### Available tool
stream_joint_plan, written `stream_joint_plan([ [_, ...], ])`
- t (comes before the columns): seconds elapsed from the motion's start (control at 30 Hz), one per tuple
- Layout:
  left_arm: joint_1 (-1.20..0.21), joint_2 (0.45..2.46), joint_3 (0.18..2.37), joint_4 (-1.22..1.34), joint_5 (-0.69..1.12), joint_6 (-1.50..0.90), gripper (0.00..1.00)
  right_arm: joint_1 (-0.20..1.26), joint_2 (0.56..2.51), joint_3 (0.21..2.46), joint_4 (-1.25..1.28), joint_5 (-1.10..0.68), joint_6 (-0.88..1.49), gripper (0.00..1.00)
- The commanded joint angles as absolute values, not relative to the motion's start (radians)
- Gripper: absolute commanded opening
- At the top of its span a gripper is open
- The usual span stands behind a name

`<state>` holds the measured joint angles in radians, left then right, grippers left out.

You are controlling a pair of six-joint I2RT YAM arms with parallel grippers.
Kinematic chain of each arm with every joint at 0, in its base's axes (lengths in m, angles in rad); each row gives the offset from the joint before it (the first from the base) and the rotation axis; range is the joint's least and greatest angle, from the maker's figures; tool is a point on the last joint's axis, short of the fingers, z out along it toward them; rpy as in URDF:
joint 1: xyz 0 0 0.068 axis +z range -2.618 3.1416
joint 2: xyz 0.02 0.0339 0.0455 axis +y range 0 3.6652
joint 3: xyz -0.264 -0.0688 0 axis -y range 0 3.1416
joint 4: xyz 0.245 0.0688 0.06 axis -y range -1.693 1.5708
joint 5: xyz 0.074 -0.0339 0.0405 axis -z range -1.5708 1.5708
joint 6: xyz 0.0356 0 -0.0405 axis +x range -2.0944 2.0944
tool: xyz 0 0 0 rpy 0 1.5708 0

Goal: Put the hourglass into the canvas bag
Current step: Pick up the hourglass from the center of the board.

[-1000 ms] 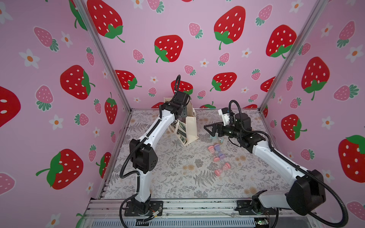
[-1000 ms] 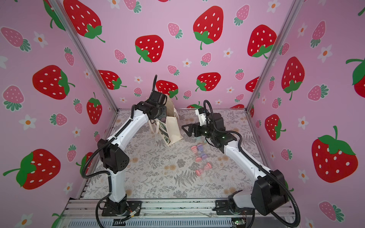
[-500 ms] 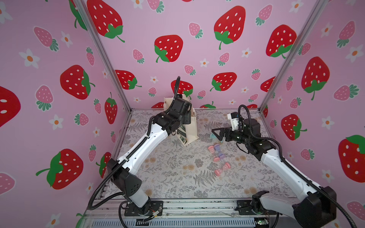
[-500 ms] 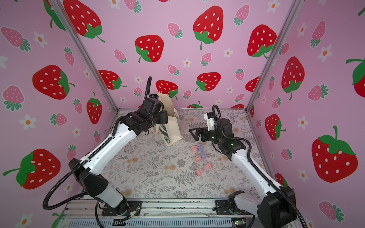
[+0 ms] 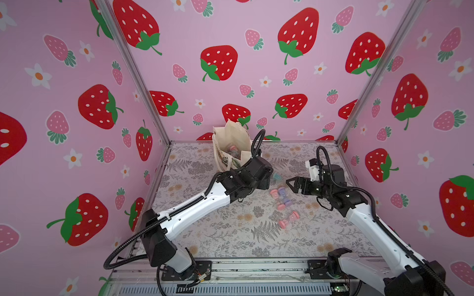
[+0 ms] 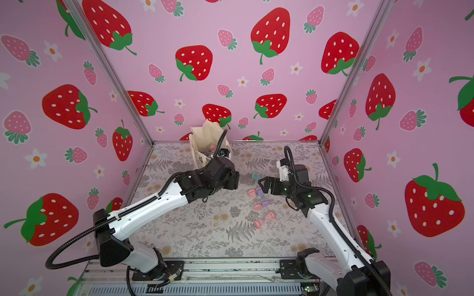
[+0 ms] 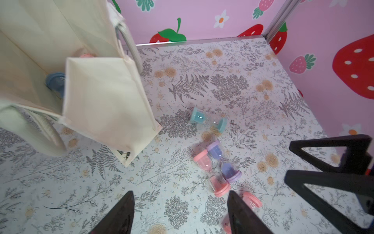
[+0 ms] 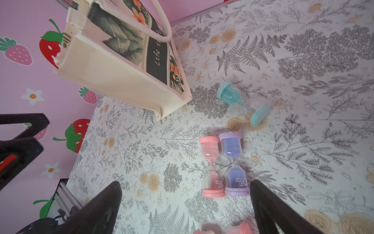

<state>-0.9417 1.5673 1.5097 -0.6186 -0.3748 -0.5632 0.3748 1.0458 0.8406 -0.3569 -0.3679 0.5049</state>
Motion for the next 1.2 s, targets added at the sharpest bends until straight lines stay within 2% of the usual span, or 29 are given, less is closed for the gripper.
stream_joint_plan([
  [0.0,-0.984,1.624,1.480,-0.588,-0.345,-0.676,0.74,0.365,1.008,0.807,-0.425,-0.350,0.497,0.99],
  [0.37,-1.040,1.819,1.444,-0.505,-0.237,-0.846,0.75,0.353,0.947,0.729,-0.518,-0.281,0.505,0.99],
  [0.7,-1.053,2.012,1.563,-0.519,-0.211,-0.834,0.76,0.334,0.961,0.704,-0.503,-0.288,0.520,0.99],
  [1.17,-1.055,2.131,1.634,-0.559,-0.260,-0.817,0.76,0.295,0.971,0.680,-0.468,-0.326,0.534,0.99],
])
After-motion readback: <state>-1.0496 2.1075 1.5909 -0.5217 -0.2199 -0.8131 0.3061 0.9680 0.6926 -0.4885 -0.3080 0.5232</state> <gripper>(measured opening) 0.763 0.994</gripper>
